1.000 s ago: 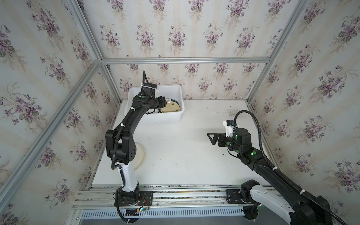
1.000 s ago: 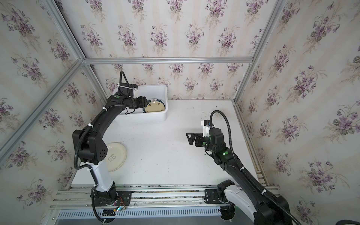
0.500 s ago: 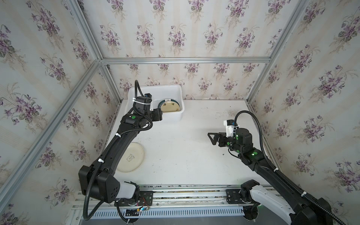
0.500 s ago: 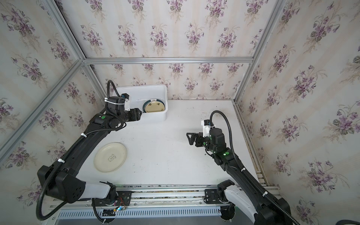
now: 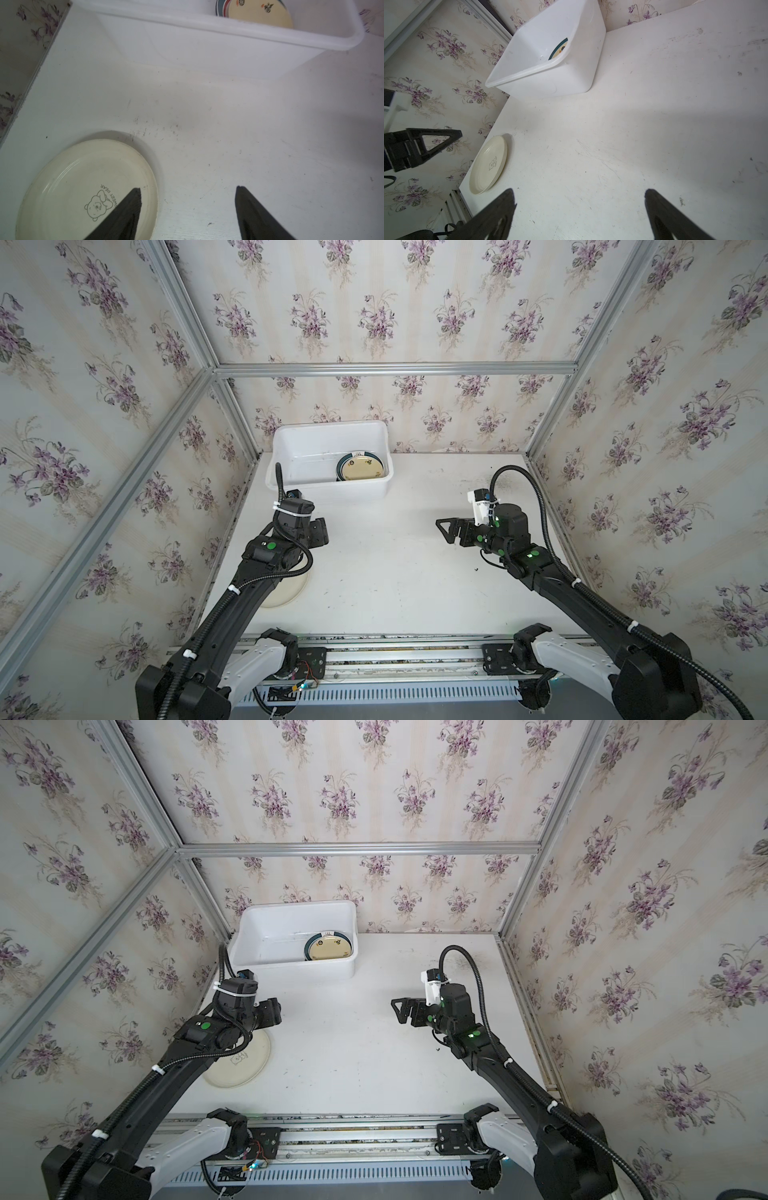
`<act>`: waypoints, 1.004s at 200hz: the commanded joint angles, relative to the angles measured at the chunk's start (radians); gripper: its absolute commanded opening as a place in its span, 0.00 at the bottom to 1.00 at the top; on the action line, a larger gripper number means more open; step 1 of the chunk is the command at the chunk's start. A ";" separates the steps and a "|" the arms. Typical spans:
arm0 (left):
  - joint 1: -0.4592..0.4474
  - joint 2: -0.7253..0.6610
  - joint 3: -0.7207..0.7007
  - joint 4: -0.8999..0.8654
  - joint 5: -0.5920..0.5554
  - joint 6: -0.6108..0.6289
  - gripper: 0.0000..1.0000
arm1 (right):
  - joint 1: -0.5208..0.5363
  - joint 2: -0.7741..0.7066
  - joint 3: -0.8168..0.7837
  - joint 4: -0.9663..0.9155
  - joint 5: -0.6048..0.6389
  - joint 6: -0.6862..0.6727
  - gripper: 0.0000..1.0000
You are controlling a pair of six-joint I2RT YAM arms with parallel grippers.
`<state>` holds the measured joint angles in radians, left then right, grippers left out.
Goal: Place the plates into the plastic bin on the countertop
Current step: Move the plate at the center of the table.
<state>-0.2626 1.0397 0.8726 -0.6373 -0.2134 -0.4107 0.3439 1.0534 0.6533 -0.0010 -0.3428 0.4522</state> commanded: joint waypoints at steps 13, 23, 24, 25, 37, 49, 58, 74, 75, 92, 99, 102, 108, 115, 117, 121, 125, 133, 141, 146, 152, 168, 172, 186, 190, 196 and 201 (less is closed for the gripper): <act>0.005 0.085 -0.042 -0.003 -0.003 -0.074 0.74 | 0.000 0.002 0.020 0.029 -0.025 -0.017 0.99; 0.005 0.123 -0.054 0.009 0.022 -0.076 0.73 | 0.001 0.000 0.021 0.025 -0.025 -0.021 0.99; 0.005 0.126 -0.055 0.012 0.025 -0.077 0.73 | 0.000 0.000 0.021 0.024 -0.024 -0.022 0.99; 0.005 0.129 -0.057 0.014 0.028 -0.077 0.73 | 0.001 0.000 0.020 0.024 -0.024 -0.022 0.99; 0.005 0.159 -0.076 0.041 0.052 -0.083 0.70 | 0.000 -0.001 0.022 0.014 -0.021 -0.027 0.99; 0.006 0.177 -0.095 0.069 0.068 -0.092 0.65 | 0.001 -0.005 0.025 0.004 -0.017 -0.030 1.00; 0.005 0.183 -0.110 0.086 0.077 -0.098 0.62 | 0.001 -0.008 0.025 -0.002 -0.012 -0.030 0.99; 0.008 0.182 -0.134 0.114 0.073 -0.105 0.59 | 0.001 -0.013 0.022 -0.007 -0.005 -0.028 0.99; 0.008 0.182 -0.135 0.115 0.073 -0.105 0.58 | 0.001 -0.013 0.021 -0.007 -0.005 -0.028 0.99; 0.014 0.235 -0.148 0.123 0.063 -0.109 0.56 | 0.001 -0.013 0.019 -0.010 -0.004 -0.028 0.99; 0.016 0.245 -0.152 0.123 0.059 -0.112 0.56 | 0.001 -0.013 0.019 -0.011 -0.004 -0.028 0.99; 0.016 0.250 -0.154 0.123 0.056 -0.113 0.56 | 0.000 -0.013 0.019 -0.011 -0.004 -0.028 0.99; 0.017 0.258 -0.156 0.123 0.049 -0.115 0.56 | 0.000 -0.012 0.018 -0.012 -0.004 -0.026 0.99; 0.017 0.266 -0.158 0.123 0.040 -0.116 0.56 | 0.000 -0.012 0.017 -0.013 -0.004 -0.026 0.99; 0.017 0.268 -0.158 0.123 0.037 -0.117 0.56 | 0.001 -0.012 0.018 -0.014 -0.003 -0.025 0.99; 0.017 0.272 -0.160 0.125 0.032 -0.120 0.56 | 0.000 -0.011 0.017 -0.015 -0.004 -0.024 0.99; 0.018 0.275 -0.162 0.126 0.028 -0.121 0.56 | 0.001 -0.010 0.017 -0.016 -0.003 -0.023 0.99; 0.019 0.281 -0.165 0.128 0.031 -0.121 0.56 | 0.001 -0.009 0.019 -0.018 -0.005 -0.024 0.99; 0.019 0.284 -0.167 0.132 0.031 -0.121 0.56 | 0.000 -0.007 0.020 -0.020 -0.006 -0.024 0.99; 0.019 0.286 -0.170 0.134 0.030 -0.122 0.53 | 0.001 -0.005 0.020 -0.021 -0.006 -0.023 0.99; 0.020 0.287 -0.174 0.135 0.024 -0.124 0.52 | 0.001 -0.003 0.022 -0.022 -0.005 -0.022 0.99; 0.022 0.290 -0.184 0.141 0.014 -0.126 0.50 | 0.000 0.005 0.024 -0.021 -0.007 -0.019 0.99; 0.024 0.292 -0.188 0.143 0.015 -0.123 0.49 | 0.001 0.007 0.025 -0.019 -0.007 -0.017 1.00; 0.029 0.296 -0.199 0.149 0.021 -0.125 0.49 | 0.001 0.013 0.026 -0.015 -0.011 -0.014 0.99; 0.031 0.295 -0.200 0.149 0.022 -0.124 0.49 | 0.000 0.015 0.026 -0.014 -0.012 -0.011 0.99; 0.031 0.296 -0.202 0.149 0.022 -0.122 0.49 | 0.000 0.017 0.026 -0.013 -0.014 -0.009 0.99; 0.031 0.294 -0.203 0.149 0.022 -0.123 0.49 | 0.001 0.018 0.026 -0.012 -0.015 -0.007 0.99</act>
<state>-0.2356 1.3342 0.6754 -0.5011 -0.1783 -0.5186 0.3439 1.0649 0.6605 -0.0315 -0.3534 0.4377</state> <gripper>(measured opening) 0.486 0.993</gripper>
